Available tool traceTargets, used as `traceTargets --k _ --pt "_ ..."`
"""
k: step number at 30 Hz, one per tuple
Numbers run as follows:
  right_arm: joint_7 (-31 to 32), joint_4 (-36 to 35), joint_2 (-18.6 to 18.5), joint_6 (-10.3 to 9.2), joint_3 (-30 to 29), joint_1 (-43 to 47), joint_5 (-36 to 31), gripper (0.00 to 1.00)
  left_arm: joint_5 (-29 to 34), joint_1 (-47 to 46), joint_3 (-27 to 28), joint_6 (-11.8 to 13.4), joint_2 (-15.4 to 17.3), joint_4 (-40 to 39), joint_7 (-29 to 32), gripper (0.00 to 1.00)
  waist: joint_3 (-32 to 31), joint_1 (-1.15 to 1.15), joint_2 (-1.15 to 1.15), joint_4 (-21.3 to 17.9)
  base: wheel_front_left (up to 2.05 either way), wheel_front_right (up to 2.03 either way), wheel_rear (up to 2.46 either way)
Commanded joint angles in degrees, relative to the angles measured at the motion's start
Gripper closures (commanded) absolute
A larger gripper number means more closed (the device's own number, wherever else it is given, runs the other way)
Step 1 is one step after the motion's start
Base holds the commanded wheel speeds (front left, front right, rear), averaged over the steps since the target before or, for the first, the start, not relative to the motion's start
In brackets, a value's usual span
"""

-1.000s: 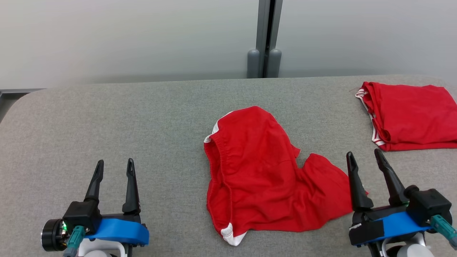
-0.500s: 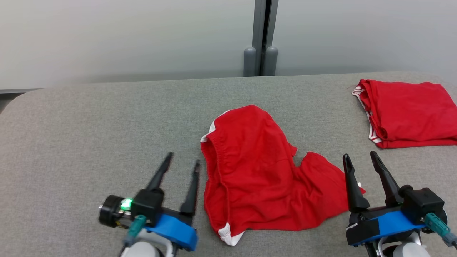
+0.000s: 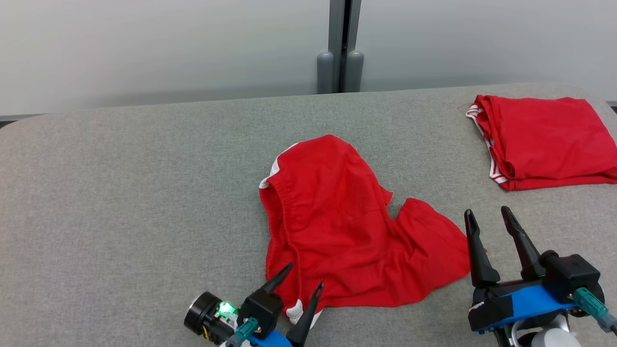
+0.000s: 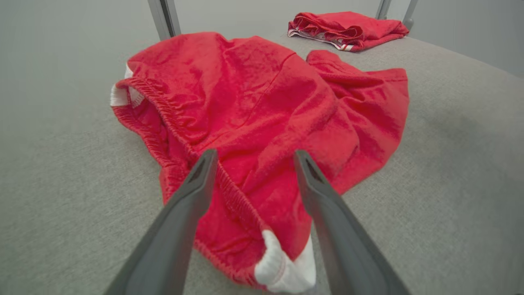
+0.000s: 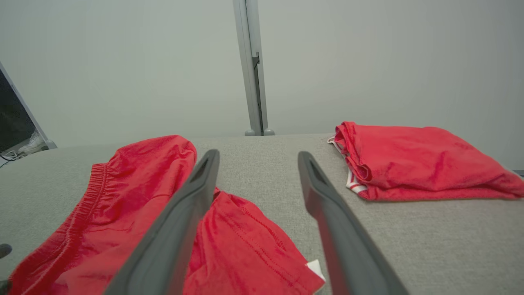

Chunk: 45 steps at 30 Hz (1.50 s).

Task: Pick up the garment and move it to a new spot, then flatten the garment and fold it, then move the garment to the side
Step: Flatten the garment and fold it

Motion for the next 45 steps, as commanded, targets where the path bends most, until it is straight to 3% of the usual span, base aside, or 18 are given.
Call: traceTargets --k 1,12,13,14,23,37,38,39,45 --pt "-0.24 0.19 0.0 0.01 -0.08 -0.77 0.19 0.0 -0.48 0.15 -0.4 -0.02 0.6 0.38 0.39 0.0 0.15 0.0 0.0 -0.09 0.0 0.0 0.0" --pt "-0.34 0.64 0.0 0.01 -0.51 -1.15 0.05 0.0 -4.41 0.5 -4.4 -0.05 3.0 5.9 1.83 0.02 0.94 0.0 0.0 -0.96 0.0 0.0 0.0" --pt "-0.36 0.66 0.01 0.01 -0.55 -1.15 0.01 0.0 -4.95 0.36 -4.25 -0.05 2.89 6.23 1.54 0.69 0.97 0.0 0.0 -0.96 0.0 0.0 0.0" --pt "-0.34 0.67 0.01 0.01 -0.67 -1.1 -0.05 0.0 -5.69 0.26 -4.13 -0.05 2.74 6.64 1.34 1.0 0.95 0.0 0.0 -0.91 0.0 0.0 0.0" --pt "0.2 0.64 -0.01 0.01 -1.66 -0.23 -0.7 0.0 -11.11 -1.78 0.61 1.03 2.12 6.36 -4.02 1.0 0.38 0.0 0.0 2.02 0.0 0.0 0.0" --pt "0.32 2.79 -0.27 0.01 -2.53 -0.12 -0.52 0.0 -15.13 2.98 6.32 4.39 7.02 4.52 -5.05 1.0 -0.1 0.0 0.0 4.75 0.0 0.0 0.0" --pt "0.31 2.99 -0.26 0.01 -2.5 -0.15 -0.47 0.0 -15.12 3.09 6.41 4.68 7.09 4.25 -5.26 0.58 -0.17 0.0 0.0 4.8 0.0 0.0 0.0" --pt "0.27 3.13 -0.25 0.01 -2.46 -0.18 -0.44 0.0 -15.18 3.13 6.48 4.85 6.9 3.85 -5.61 0.0 -0.26 0.0 0.0 4.84 0.0 0.0 0.0" --pt "0.15 4.0 -0.34 0.01 -2.34 -0.42 -0.21 0.0 -15.09 2.68 7.76 5.22 5.89 -0.44 -8.04 0.0 -1.06 0.0 0.0 4.82 0.0 0.0 0.0"
